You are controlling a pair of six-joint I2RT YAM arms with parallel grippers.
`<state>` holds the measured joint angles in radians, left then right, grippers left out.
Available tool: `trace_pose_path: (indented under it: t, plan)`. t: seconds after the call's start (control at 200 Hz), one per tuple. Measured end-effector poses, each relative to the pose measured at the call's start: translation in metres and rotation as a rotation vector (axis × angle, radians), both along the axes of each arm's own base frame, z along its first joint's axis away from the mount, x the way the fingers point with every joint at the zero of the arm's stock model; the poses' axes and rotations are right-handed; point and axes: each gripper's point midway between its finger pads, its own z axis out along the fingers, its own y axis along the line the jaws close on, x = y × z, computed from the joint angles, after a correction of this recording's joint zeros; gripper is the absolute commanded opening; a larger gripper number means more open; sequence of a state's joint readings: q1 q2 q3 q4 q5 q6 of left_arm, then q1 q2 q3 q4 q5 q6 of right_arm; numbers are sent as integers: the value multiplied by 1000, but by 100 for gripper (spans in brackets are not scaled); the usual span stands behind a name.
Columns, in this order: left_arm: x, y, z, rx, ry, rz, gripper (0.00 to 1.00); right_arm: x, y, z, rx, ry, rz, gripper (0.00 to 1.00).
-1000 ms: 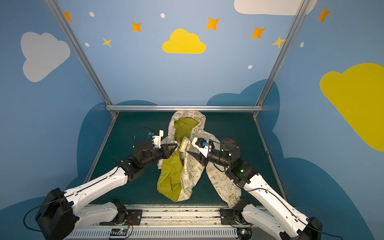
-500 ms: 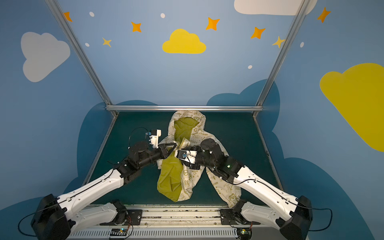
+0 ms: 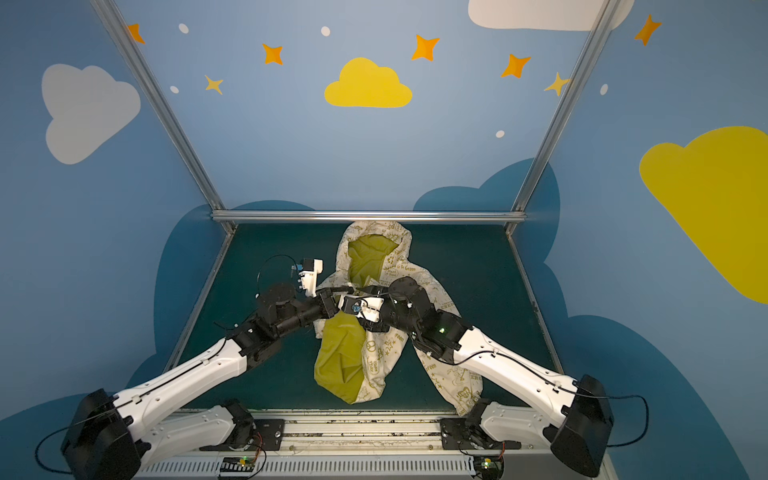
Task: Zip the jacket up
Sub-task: 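Grasp the metal zipper slider pull with the right gripper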
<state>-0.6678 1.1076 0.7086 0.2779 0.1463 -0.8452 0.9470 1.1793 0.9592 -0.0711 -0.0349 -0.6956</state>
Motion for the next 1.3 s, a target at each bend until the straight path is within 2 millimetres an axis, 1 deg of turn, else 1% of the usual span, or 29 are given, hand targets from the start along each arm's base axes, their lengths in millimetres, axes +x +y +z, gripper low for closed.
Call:
trace_pose_path:
  t: [0.295, 0.526, 0.631, 0.751, 1.106, 1.197, 1.297]
  plan:
    - [-1, 1, 3, -5, -7, 0, 3, 2, 2, -4, -2, 9, -7, 46]
    - [-1, 1, 4, -6, -9, 0, 3, 3, 4, -6, -2, 13, -3, 44]
    - [-1, 1, 4, -6, -9, 0, 3, 4, 6, -10, -11, 20, -4, 36]
    - [-1, 1, 4, -6, -10, 1, 3, 4, 6, -9, -9, 20, -3, 28]
    - [-1, 2, 4, -4, -12, 3, 3, 2, 6, -7, -6, 21, 3, 19]
    - [-1, 2, 5, -4, -13, 3, 3, 1, 4, -5, -1, 21, 1, 16]
    - [-1, 2, 5, -5, -15, 3, 3, 2, 3, -2, 7, 17, -8, 11]
